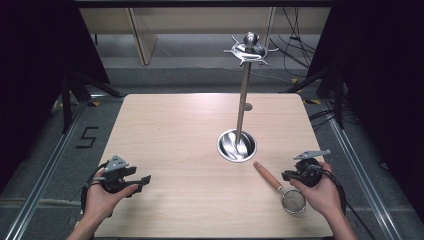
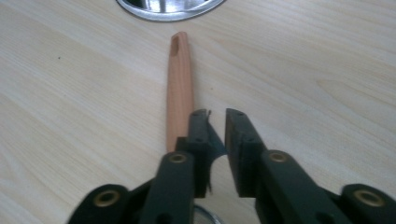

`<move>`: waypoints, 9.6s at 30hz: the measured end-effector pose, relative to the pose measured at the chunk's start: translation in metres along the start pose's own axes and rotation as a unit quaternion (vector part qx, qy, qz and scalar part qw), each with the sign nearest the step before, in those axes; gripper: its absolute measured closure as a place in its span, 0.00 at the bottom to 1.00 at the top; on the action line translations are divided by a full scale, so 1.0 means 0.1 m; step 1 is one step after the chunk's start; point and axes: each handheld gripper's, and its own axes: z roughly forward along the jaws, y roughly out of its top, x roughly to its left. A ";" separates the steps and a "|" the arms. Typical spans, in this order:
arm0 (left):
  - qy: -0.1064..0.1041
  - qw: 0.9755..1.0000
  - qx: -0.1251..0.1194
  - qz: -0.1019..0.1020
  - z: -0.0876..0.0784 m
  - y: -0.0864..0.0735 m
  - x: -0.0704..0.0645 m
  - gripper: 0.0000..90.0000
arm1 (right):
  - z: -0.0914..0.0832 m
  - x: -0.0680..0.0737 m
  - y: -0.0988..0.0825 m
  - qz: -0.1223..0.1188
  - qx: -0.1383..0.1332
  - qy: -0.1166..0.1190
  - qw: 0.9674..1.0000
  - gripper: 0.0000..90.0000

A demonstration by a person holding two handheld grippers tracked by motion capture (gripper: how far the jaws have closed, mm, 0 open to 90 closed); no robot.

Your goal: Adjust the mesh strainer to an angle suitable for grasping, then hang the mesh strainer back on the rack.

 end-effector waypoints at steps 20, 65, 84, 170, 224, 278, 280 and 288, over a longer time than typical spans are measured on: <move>-0.004 1.000 0.004 -0.004 0.07 0.03 -0.02 0.34 | 0.68 0.50 0.56 -0.085 0.095 -0.016 0.992 1.00; 0.002 1.000 -0.004 -0.011 0.05 0.03 0.03 0.34 | 0.69 -0.34 0.77 0.087 0.066 -0.119 0.987 1.00; -0.009 1.000 -0.003 -0.012 0.04 0.02 -0.01 0.34 | 0.15 -0.37 0.45 0.125 0.072 -0.111 0.983 0.69; -0.017 0.999 -0.024 -0.023 0.03 0.01 -0.04 0.35 | 0.08 -0.08 0.26 0.177 0.099 -0.109 0.973 0.77; -0.021 1.000 -0.005 -0.013 0.05 0.01 -0.02 0.34 | -0.35 0.22 0.54 0.034 -0.114 -0.088 0.989 0.77; -0.021 0.999 -0.014 -0.025 0.07 0.01 -0.04 0.35 | -0.66 0.45 0.83 0.004 -0.200 -0.075 0.977 0.77; -0.020 0.999 -0.014 -0.026 0.07 0.01 -0.05 0.35 | -0.67 0.46 0.84 0.000 -0.206 -0.078 0.975 0.77; -0.019 0.999 -0.016 -0.026 0.08 0.00 -0.04 0.35 | -0.71 0.46 0.89 -0.016 -0.220 -0.081 0.972 0.77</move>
